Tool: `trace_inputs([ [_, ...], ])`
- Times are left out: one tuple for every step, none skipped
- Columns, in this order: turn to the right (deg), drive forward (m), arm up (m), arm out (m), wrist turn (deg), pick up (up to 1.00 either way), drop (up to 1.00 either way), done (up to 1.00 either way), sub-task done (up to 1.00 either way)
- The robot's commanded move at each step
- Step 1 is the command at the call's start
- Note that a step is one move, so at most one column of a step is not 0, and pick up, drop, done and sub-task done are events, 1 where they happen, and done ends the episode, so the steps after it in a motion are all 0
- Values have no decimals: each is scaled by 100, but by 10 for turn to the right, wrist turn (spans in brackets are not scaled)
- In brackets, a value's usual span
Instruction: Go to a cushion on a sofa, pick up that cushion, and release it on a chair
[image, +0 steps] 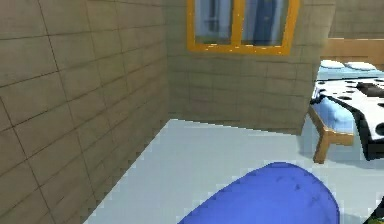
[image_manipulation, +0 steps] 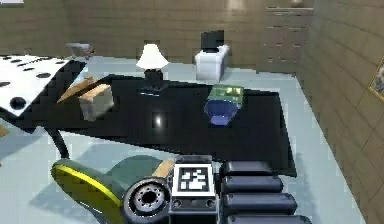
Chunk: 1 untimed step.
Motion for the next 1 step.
trace_inputs([
  [150,0,0,0,0,0,0,0,0],
])
